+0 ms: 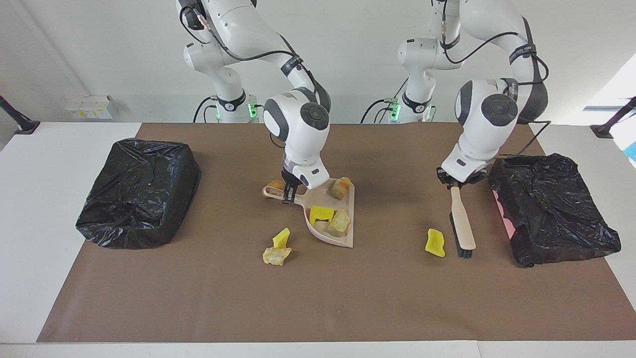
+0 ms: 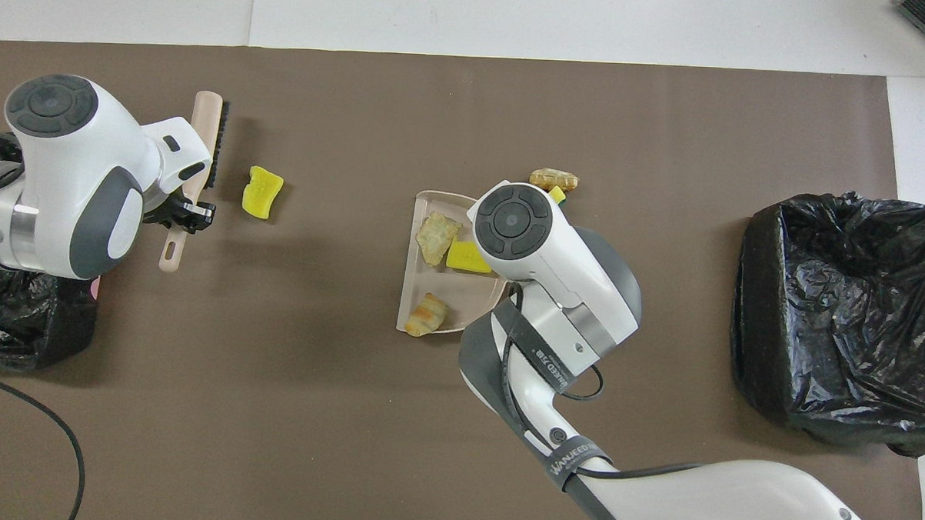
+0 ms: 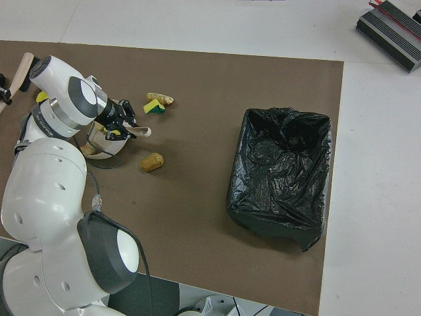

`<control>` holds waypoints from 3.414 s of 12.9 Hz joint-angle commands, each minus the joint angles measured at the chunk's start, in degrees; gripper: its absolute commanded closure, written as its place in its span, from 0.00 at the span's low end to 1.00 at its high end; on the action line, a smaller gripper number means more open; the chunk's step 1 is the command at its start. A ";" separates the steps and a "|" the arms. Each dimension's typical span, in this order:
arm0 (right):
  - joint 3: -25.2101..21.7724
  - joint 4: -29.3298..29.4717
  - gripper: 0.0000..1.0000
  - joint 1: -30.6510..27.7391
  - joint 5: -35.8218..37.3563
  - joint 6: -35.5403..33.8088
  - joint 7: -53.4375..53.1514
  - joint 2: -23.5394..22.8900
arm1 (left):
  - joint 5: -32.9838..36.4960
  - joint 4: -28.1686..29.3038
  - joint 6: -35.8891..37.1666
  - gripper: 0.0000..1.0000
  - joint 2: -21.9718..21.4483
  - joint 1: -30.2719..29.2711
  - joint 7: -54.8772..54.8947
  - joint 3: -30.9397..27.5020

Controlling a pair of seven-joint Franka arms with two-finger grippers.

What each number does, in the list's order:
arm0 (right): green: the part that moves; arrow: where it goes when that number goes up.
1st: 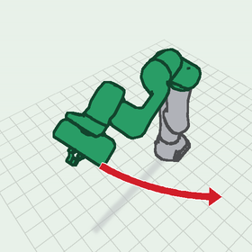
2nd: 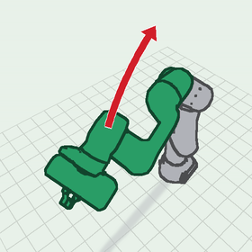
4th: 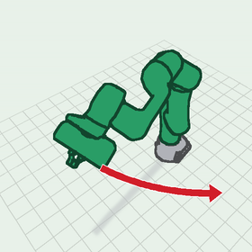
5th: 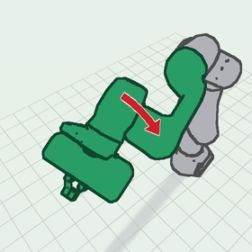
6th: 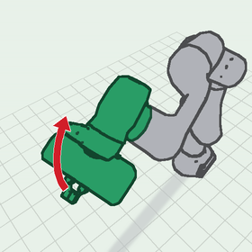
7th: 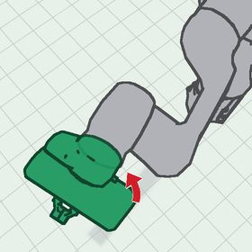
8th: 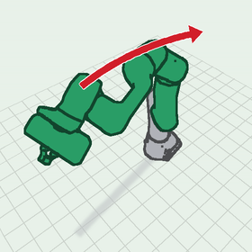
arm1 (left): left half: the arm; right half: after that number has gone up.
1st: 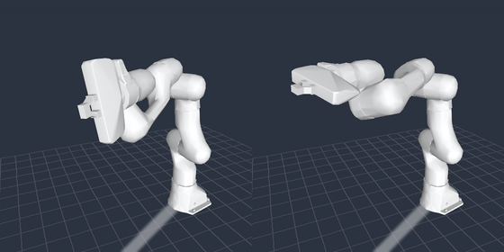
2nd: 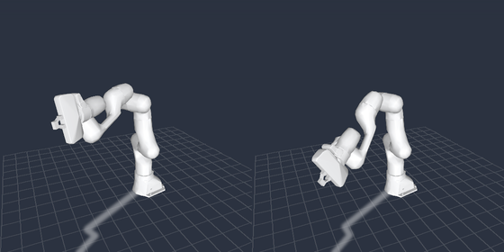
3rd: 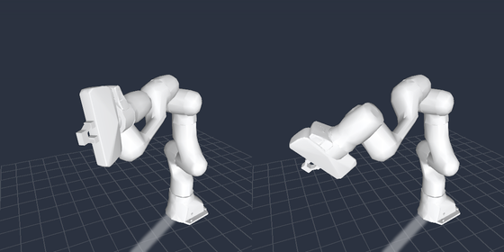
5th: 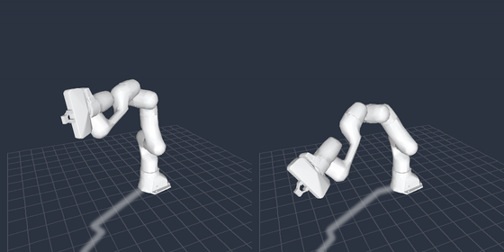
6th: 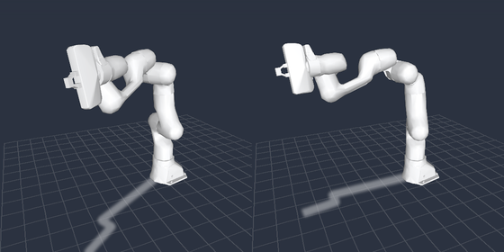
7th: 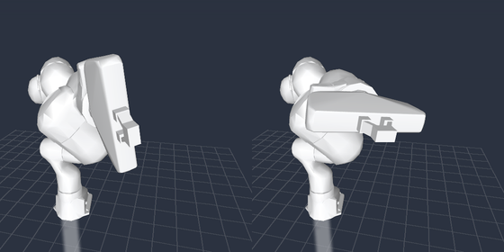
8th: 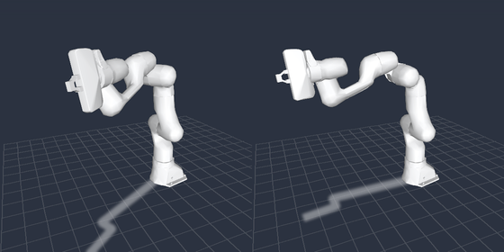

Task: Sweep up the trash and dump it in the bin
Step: 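Sweep the sponge and food bits into the dustpan with the left gripper, then carry the loaded dustpan to the black bag with the right gripper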

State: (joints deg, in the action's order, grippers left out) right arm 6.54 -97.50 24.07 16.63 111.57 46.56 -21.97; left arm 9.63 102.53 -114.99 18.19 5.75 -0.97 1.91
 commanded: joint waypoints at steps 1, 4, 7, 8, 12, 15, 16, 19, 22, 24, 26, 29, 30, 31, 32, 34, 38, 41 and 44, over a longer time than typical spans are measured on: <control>0.40 -0.24 1.00 0.01 1.04 -0.74 -1.30 0.00 | 0.74 5.28 -1.98 1.00 -1.57 0.58 -0.34 0.99; 0.40 -0.32 1.00 0.01 0.77 -0.65 -1.30 0.00 | -4.42 10.74 -1.11 1.00 -4.82 5.31 -4.98 1.00; 0.40 -0.41 1.00 0.10 0.77 -0.30 -1.83 -0.09 | -8.48 17.06 -0.32 1.00 -9.03 13.03 -10.34 1.08; 0.40 -0.41 1.00 0.10 0.69 -0.30 -2.09 -0.09 | -10.40 18.39 -0.23 1.00 -10.18 16.28 -12.72 1.00; 0.40 -0.50 1.00 0.01 0.60 -0.39 -2.18 0.00 | -17.71 17.79 -0.32 1.00 -10.80 26.14 -21.16 1.08; 0.40 -0.41 1.00 0.01 0.60 -1.26 -3.06 0.00 | -22.54 17.18 -1.20 1.00 -11.15 30.98 -22.67 1.17; 0.31 -0.41 1.00 0.01 0.68 -1.53 -3.06 0.08 | -22.55 16.74 -0.94 1.00 -11.07 31.25 -23.45 1.17; 0.40 -0.41 1.00 -0.51 1.12 -1.27 -3.06 0.17 | -22.64 14.55 1.43 1.00 -12.91 31.17 -24.43 1.00; 0.40 -0.41 1.00 -1.48 1.04 -1.44 -2.44 1.05 | -22.11 11.29 3.19 1.00 -13.00 30.99 -28.64 0.73; 0.40 -0.41 1.00 -1.83 0.69 -1.44 -2.01 1.84 | -21.50 10.23 5.82 1.00 -13.53 30.82 -30.48 0.64; 0.40 -0.33 1.00 -3.32 0.51 -1.71 0.00 3.07 | -21.14 10.14 8.28 1.00 -14.84 30.64 -30.58 0.64; 0.49 -0.33 1.00 -5.95 -0.62 -2.93 3.87 5.26 | -21.14 10.40 15.56 1.00 -21.94 29.15 -30.58 0.38; 0.40 -0.24 1.00 -7.44 -2.81 -2.94 7.02 5.79 | -21.14 10.58 18.90 1.00 -23.27 29.15 -31.80 0.47; 0.40 -0.06 1.00 -9.11 -4.48 -2.94 10.27 6.49 | -21.14 11.36 20.15 1.00 -23.89 29.32 -34.60 0.55; 0.40 0.03 1.00 -10.43 -5.11 -3.28 12.82 7.28 | -21.14 12.85 19.99 1.00 -24.94 29.84 -35.84 0.64; 0.40 0.38 1.00 -13.33 -6.77 -4.60 17.92 8.52 | -21.14 16.36 17.54 1.00 -26.71 31.50 -36.90 0.99; 0.40 1.43 1.00 -19.40 -9.60 -7.24 28.65 10.27 | -21.14 23.04 3.76 1.00 -24.52 40.11 -46.39 1.00; 0.31 1.35 1.00 -25.28 -12.66 -8.65 39.00 11.24 | -21.14 25.34 -2.49 1.00 -21.27 45.31 -49.91 1.00; 0.31 1.35 1.00 -31.52 -13.37 -9.79 48.68 11.95 | -21.23 28.94 -4.01 1.00 -22.58 44.70 -43.18 1.00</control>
State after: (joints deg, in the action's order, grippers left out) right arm 6.17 -96.07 -3.76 5.28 103.20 89.38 -11.37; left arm -12.12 128.18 -117.70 -2.18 50.41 -47.97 3.83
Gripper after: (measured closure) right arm 0.687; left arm 0.740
